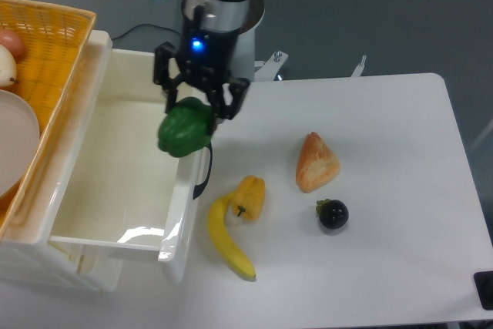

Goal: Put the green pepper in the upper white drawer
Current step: 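Carry the green pepper across the table over the open white drawer, then lower the green pepper into the drawer bottom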

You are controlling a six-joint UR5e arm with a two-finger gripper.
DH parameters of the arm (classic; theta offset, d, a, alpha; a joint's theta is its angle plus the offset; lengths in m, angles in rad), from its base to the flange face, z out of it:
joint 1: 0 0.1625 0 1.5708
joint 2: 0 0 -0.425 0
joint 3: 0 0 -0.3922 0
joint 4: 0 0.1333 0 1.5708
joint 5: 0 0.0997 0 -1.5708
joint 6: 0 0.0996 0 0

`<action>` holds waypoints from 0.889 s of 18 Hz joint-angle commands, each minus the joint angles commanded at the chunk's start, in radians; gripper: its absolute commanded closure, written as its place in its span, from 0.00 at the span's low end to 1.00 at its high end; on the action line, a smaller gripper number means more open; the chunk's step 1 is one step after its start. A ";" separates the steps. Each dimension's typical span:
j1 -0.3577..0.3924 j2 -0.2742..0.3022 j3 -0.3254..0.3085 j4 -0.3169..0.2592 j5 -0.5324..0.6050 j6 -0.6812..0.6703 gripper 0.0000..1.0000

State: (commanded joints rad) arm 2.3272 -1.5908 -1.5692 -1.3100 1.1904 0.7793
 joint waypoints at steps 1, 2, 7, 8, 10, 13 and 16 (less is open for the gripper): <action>-0.011 0.003 -0.003 0.000 0.000 0.000 0.50; -0.018 0.003 -0.003 0.000 0.002 0.000 0.50; -0.038 -0.014 -0.018 0.003 0.003 0.000 0.50; -0.048 -0.021 -0.028 0.005 0.005 0.000 0.50; -0.055 -0.029 -0.035 0.005 0.005 0.002 0.50; -0.061 -0.046 -0.041 0.005 0.006 0.003 0.50; -0.078 -0.063 -0.041 0.005 0.017 0.002 0.50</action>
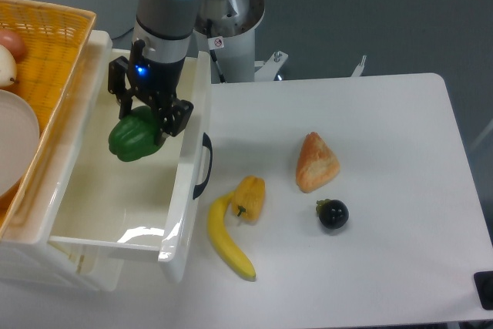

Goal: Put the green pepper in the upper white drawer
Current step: 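Lower the green pepper into the drawer bottom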

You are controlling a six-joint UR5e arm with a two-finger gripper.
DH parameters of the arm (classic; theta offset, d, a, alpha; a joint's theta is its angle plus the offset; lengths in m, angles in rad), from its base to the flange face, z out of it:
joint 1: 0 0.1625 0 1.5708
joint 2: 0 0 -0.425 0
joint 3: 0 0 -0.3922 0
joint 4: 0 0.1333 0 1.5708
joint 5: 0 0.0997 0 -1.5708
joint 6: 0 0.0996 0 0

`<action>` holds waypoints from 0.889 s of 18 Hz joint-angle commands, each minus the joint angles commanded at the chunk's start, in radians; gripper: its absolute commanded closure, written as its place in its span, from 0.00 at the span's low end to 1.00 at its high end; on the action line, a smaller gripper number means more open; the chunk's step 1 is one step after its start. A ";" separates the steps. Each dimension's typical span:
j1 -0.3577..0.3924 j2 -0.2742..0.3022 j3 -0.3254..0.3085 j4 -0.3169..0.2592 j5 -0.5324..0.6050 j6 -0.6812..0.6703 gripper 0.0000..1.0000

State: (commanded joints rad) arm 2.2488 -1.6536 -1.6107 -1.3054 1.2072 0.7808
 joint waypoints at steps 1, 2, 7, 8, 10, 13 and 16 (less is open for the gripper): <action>-0.008 -0.009 0.000 0.000 0.014 0.000 0.50; -0.018 -0.015 0.000 0.000 0.026 -0.002 0.50; -0.043 -0.041 0.002 0.002 0.054 -0.002 0.49; -0.043 -0.043 0.002 0.002 0.054 -0.002 0.48; -0.045 -0.048 0.002 0.003 0.054 -0.002 0.44; -0.045 -0.058 0.002 0.003 0.054 0.002 0.26; -0.049 -0.064 0.002 0.002 0.052 0.000 0.18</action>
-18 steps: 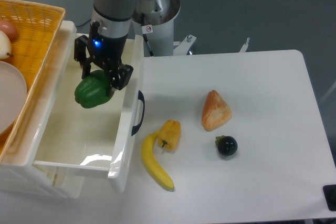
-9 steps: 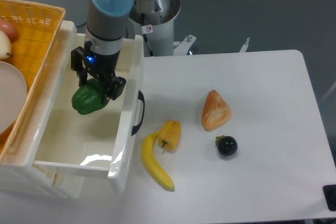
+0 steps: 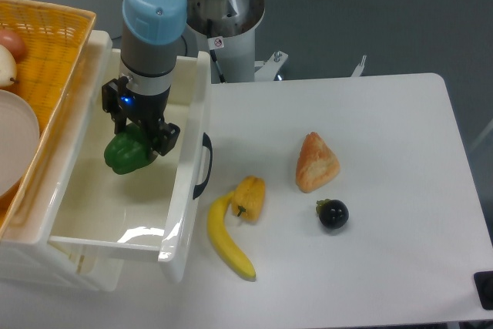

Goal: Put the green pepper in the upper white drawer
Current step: 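Lower the green pepper into the drawer bottom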

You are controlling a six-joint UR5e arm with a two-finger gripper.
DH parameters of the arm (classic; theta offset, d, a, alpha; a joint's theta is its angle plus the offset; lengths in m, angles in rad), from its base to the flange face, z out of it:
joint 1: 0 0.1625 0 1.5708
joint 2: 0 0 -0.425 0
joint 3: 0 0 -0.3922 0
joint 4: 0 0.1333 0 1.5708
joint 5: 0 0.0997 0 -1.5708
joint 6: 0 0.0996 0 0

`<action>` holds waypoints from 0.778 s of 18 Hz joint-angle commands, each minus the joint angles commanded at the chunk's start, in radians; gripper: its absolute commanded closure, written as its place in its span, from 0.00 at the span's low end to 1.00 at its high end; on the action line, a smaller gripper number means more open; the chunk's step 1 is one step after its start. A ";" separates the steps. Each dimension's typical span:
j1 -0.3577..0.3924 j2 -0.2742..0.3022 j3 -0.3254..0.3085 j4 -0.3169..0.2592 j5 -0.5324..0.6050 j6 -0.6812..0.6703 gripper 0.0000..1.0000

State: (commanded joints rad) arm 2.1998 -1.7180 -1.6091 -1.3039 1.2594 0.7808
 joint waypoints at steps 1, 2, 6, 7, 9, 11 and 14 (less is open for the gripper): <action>-0.003 -0.002 0.003 0.002 0.000 0.002 0.12; -0.005 -0.002 0.008 0.000 0.000 0.000 0.10; -0.005 -0.002 0.017 -0.002 -0.002 0.000 0.06; -0.005 0.000 0.017 -0.003 -0.002 0.000 0.06; -0.002 0.006 0.023 -0.005 -0.006 0.002 0.06; 0.008 0.009 0.037 -0.006 -0.012 0.002 0.06; 0.035 0.011 0.055 -0.006 -0.050 0.000 0.06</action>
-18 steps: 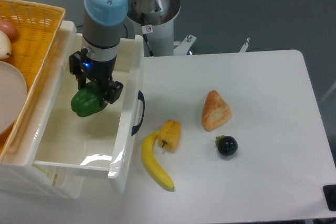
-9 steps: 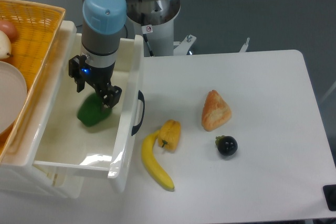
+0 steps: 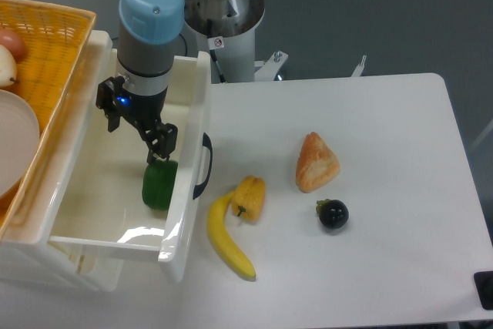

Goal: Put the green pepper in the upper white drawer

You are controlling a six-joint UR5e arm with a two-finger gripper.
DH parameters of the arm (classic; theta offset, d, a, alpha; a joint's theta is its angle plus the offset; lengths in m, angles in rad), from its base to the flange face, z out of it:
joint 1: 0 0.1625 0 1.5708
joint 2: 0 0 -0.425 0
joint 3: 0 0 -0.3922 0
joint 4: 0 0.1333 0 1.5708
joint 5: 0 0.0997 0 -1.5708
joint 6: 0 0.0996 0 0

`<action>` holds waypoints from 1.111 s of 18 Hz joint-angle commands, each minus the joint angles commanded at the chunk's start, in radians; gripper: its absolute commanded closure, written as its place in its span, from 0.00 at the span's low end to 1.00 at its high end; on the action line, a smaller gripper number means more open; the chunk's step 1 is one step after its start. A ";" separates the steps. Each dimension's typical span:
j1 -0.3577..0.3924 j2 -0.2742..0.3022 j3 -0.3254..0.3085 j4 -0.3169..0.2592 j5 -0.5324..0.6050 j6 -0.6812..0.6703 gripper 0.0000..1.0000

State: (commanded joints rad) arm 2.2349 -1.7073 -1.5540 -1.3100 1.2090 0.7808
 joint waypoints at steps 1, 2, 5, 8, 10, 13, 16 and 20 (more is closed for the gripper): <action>0.020 0.002 0.003 0.000 -0.028 0.000 0.06; 0.035 0.003 0.006 0.000 -0.054 0.000 0.06; 0.072 0.005 0.034 0.000 -0.078 0.000 0.05; 0.133 0.014 0.058 0.000 -0.120 -0.002 0.02; 0.181 0.014 0.074 0.000 -0.166 -0.002 0.02; 0.232 0.014 0.084 0.021 -0.177 0.000 0.01; 0.288 0.012 0.083 0.075 -0.175 0.011 0.00; 0.354 0.005 0.071 0.081 -0.169 0.014 0.00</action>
State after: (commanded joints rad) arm 2.5892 -1.7027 -1.4833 -1.2287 1.0400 0.7946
